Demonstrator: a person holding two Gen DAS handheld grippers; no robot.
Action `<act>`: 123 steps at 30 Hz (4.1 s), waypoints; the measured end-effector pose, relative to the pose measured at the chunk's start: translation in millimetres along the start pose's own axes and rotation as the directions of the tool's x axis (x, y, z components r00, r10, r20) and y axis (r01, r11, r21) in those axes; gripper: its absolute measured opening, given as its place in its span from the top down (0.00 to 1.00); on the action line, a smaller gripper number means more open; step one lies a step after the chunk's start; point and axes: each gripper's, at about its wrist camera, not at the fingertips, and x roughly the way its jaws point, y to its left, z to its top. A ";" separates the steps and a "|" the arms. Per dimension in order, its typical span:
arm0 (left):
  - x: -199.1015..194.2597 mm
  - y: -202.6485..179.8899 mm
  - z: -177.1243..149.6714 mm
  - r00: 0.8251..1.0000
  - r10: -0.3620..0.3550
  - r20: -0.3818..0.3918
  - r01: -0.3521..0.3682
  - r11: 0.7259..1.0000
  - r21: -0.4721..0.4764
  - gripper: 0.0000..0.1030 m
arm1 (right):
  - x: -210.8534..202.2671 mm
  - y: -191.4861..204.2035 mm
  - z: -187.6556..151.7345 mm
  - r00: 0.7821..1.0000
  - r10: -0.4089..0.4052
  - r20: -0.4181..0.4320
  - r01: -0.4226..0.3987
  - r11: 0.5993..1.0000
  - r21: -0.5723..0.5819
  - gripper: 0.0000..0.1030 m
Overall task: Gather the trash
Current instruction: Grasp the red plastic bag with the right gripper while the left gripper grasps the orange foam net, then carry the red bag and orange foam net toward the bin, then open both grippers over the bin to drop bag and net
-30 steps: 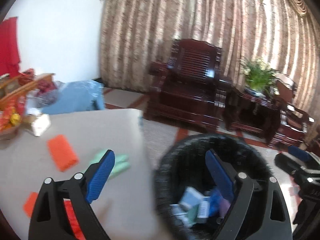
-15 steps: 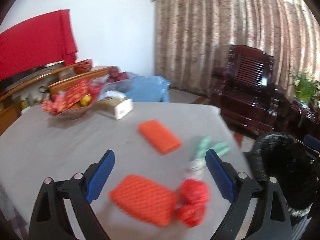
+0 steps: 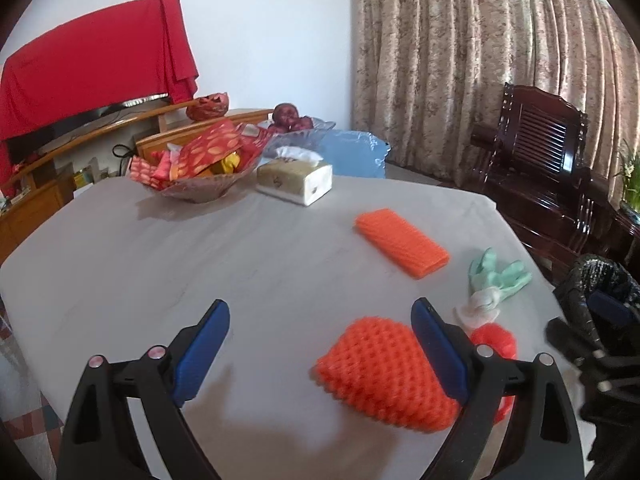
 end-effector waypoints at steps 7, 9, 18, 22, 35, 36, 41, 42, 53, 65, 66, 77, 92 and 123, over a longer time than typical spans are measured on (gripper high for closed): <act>12.4 10.8 -8.7 1.000 0.005 -0.028 -0.006 1.000 -0.024 0.12 | 27.6 18.4 -8.5 0.999 -0.010 -0.053 0.009 0.999 -0.031 0.21; 14.3 12.0 -9.0 0.999 0.005 -0.032 -0.006 1.000 -0.028 0.12 | 34.5 24.0 -10.0 0.997 -0.008 -0.075 0.005 0.999 -0.038 0.26; 23.4 11.5 -11.4 0.999 -0.006 -0.052 0.004 0.999 -0.037 0.12 | 47.8 30.2 -13.3 0.987 0.052 -0.149 -0.061 0.997 -0.052 0.60; 28.0 5.6 -13.8 0.997 -0.019 -0.069 0.017 0.999 -0.029 0.12 | 45.1 27.1 -13.2 0.986 0.080 -0.149 -0.086 0.996 -0.031 0.68; 51.3 -29.3 -31.8 0.979 -0.082 -0.188 0.077 0.997 -0.031 0.12 | 25.0 -3.5 -5.5 0.993 0.044 -0.106 -0.044 0.999 -0.001 0.68; 52.5 -31.8 -33.6 0.977 -0.079 -0.196 0.074 0.997 -0.030 0.12 | 23.9 -3.7 -5.4 0.994 0.044 -0.103 -0.045 0.999 -0.003 0.68; 52.9 -37.5 -35.3 0.976 -0.069 -0.206 0.065 0.998 -0.026 0.12 | 21.9 -2.9 -6.5 0.994 0.050 -0.098 -0.051 0.999 -0.009 0.68; 53.6 -37.8 -35.4 0.976 -0.070 -0.208 0.066 0.997 -0.028 0.13 | 21.8 -2.6 -6.6 0.994 0.052 -0.098 -0.053 0.999 -0.011 0.68; 47.8 -46.1 -30.3 0.971 -0.143 -0.189 0.138 0.990 -0.040 0.72 | 15.3 -6.9 -3.2 0.995 0.048 -0.086 -0.049 0.999 -0.006 0.68; 14.9 -51.7 -1.7 0.978 -0.187 -0.096 0.185 0.982 -0.026 0.79 | -16.0 -8.2 16.2 0.998 0.054 -0.015 -0.055 0.998 -0.024 0.68; 11.7 -53.3 1.7 0.978 -0.188 -0.086 0.186 0.982 -0.021 0.79 | -21.1 -9.0 19.7 0.998 0.055 -0.004 -0.055 0.998 -0.026 0.68; -15.5 -78.2 29.7 0.976 -0.218 -0.019 0.218 0.976 0.015 0.79 | -62.4 -23.8 42.2 0.997 0.034 0.065 -0.033 0.999 -0.021 0.68; -41.6 -119.9 45.8 0.955 -0.294 0.022 0.292 0.954 0.065 0.79 | -106.4 -58.7 47.5 0.992 -0.031 0.125 0.030 1.000 0.009 0.68; -51.6 -285.6 35.7 0.851 -0.525 -0.036 0.517 0.822 0.236 0.79 | -166.4 -207.5 -8.2 0.933 -0.345 0.098 0.325 0.929 0.176 0.68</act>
